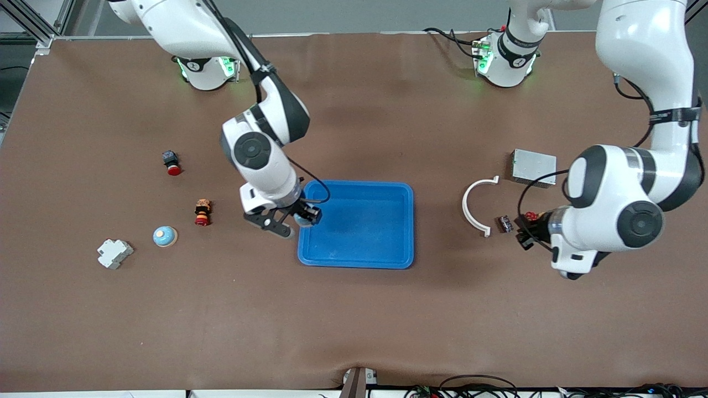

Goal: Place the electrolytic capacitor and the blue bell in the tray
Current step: 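Carry the button with the right gripper while the left gripper carries capacitor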

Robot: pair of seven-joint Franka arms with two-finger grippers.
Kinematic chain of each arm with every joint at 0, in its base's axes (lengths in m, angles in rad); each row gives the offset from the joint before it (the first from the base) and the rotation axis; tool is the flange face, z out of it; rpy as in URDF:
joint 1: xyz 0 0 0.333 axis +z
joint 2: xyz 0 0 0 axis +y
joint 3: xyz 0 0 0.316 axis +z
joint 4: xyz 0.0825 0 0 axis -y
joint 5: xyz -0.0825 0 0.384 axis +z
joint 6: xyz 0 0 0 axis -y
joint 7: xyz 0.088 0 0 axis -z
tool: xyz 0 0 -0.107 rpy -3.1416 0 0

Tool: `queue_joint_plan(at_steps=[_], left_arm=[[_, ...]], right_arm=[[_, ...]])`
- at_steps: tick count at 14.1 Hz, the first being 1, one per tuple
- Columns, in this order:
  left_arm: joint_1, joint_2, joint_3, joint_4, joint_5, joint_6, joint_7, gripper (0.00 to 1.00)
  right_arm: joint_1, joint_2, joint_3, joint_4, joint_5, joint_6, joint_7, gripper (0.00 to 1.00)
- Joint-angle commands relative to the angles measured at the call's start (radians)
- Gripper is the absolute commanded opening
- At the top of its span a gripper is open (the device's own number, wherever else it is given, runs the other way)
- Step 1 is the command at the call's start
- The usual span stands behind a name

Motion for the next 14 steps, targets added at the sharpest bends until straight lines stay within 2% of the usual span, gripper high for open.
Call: queue_joint_plan(at_steps=[1, 3, 7, 14], left_arm=[[-0.088, 0.031, 0.004, 0.041, -0.014, -0.006, -0.133, 0.01], [-0.141, 0.051, 0.004, 0.045, -0.014, 0.013, -0.203, 0.01], [-0.232, 0.106, 0.004, 0.045, -0.012, 0.069, -0.34, 0.01], [-0.315, 0.169, 0.004, 0.044, -0.011, 0.142, -0.522, 0.02]], right_arm=[[0.068, -0.035, -0.016, -0.051, -0.073, 0.019, 0.154, 0.0], [0.093, -0.017, -0.016, -0.043, -0.126, 0.024, 0.224, 0.0], [0.105, 0.025, -0.016, -0.032, -0.127, 0.034, 0.245, 0.0], [0.101, 0.126, -0.014, 0.017, -0.111, 0.084, 0.248, 0.0]])
